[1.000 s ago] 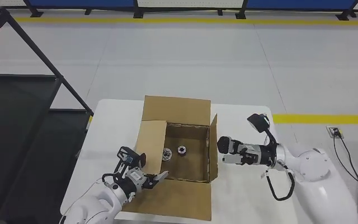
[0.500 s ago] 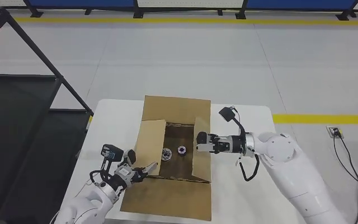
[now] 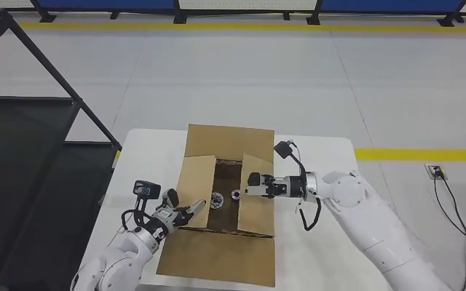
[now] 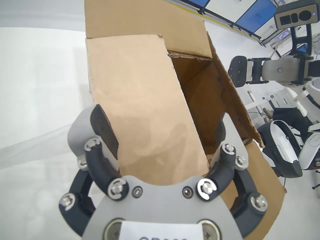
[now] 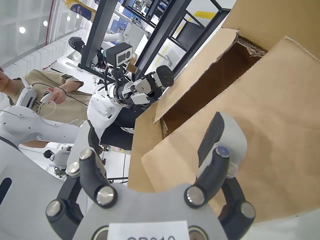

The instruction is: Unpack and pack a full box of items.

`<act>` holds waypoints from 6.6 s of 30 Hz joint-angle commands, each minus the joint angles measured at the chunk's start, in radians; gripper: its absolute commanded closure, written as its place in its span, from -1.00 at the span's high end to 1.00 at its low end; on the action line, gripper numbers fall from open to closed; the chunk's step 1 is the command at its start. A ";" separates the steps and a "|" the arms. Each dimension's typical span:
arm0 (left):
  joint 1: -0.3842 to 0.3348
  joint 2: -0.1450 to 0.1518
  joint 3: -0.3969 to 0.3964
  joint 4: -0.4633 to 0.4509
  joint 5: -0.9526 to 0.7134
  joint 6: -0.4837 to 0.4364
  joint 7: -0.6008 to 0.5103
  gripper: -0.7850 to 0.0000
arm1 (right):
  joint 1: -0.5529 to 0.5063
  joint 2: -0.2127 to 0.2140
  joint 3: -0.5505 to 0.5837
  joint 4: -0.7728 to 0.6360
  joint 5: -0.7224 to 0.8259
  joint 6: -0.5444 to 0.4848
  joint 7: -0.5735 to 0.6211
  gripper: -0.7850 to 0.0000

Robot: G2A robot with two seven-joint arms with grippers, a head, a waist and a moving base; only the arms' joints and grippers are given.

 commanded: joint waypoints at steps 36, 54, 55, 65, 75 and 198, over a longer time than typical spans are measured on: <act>-0.062 -0.004 0.094 0.043 0.001 0.158 0.062 1.00 | -0.005 -0.020 -0.035 -0.024 -0.353 0.047 -0.193 1.00; 0.182 0.028 -0.315 -0.186 -0.266 -0.108 0.119 1.00 | -0.013 0.004 0.094 -0.048 -0.284 -0.023 -0.266 1.00; 0.208 0.031 -0.357 -0.188 -0.255 -0.148 0.120 1.00 | -0.013 0.004 0.094 -0.048 -0.284 -0.023 -0.266 1.00; 0.243 0.037 -0.412 -0.196 -0.174 -0.227 0.115 1.00 | -0.013 0.004 0.094 -0.048 -0.284 -0.023 -0.266 1.00; 0.144 0.055 -0.355 -0.133 -0.432 -0.196 -0.138 1.00 | 0.097 -0.044 0.058 0.164 -0.234 0.060 -0.485 1.00; -0.093 0.246 0.141 0.056 -0.464 0.013 -0.026 1.00 | 0.114 -0.123 0.148 0.206 0.012 0.651 0.205 1.00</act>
